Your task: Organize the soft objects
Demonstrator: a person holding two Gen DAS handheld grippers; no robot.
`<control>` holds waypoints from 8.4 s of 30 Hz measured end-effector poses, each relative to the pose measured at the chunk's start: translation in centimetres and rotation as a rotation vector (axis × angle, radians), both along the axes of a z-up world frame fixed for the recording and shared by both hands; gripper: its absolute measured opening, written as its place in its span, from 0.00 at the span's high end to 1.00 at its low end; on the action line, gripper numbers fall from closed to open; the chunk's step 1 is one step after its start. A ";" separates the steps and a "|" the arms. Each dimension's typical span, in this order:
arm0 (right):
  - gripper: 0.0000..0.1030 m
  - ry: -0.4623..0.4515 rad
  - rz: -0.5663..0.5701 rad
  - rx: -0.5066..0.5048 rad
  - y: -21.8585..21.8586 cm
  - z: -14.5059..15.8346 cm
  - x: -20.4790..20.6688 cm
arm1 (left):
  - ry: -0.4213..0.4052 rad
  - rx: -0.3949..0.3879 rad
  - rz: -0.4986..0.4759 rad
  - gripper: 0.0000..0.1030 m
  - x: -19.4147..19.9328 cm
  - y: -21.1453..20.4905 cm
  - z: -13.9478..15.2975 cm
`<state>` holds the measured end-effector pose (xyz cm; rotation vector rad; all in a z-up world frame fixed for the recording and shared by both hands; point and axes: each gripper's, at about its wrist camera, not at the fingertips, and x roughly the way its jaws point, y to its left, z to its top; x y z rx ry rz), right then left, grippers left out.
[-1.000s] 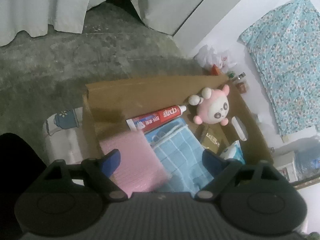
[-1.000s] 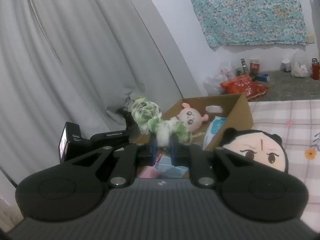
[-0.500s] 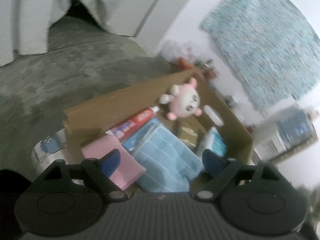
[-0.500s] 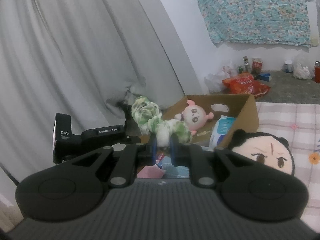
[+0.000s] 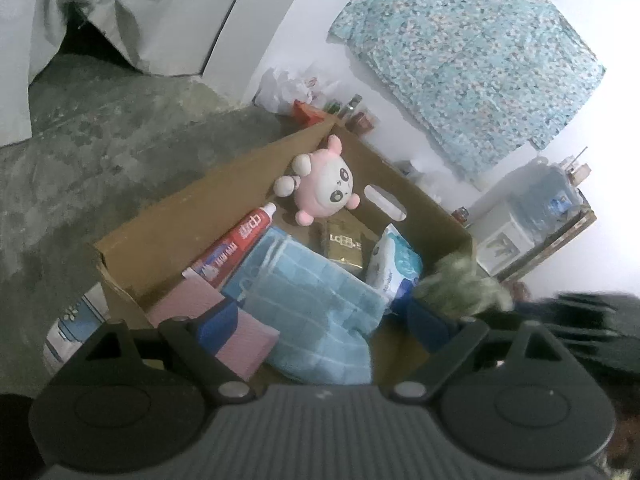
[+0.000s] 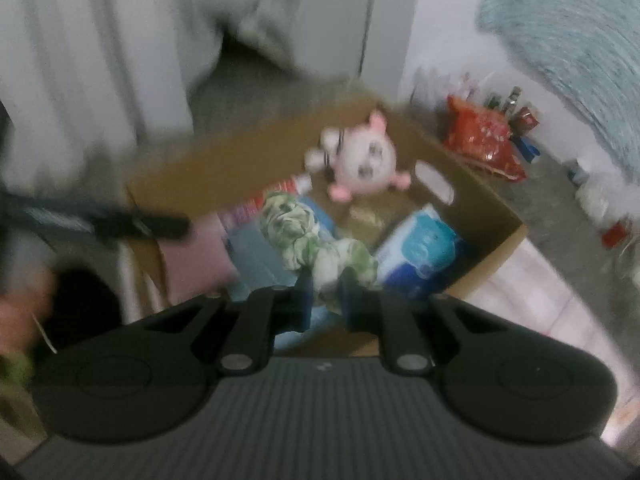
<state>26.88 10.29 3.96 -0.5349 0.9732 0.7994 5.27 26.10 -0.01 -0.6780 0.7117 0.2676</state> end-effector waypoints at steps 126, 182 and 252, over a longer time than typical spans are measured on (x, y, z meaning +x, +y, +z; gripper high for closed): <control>0.01 -0.360 -0.813 0.384 -36.0 6.4 -23.8 | 0.029 0.589 -0.701 0.00 2.3 -35.3 6.1; 0.01 -0.264 -0.898 0.681 -38.0 -0.1 -25.2 | 0.024 0.607 -0.785 0.00 8.3 -34.2 3.7; 0.01 -0.120 -0.945 0.860 -44.1 -11.2 -19.7 | 0.075 1.093 -0.966 0.11 15.7 -38.6 -6.0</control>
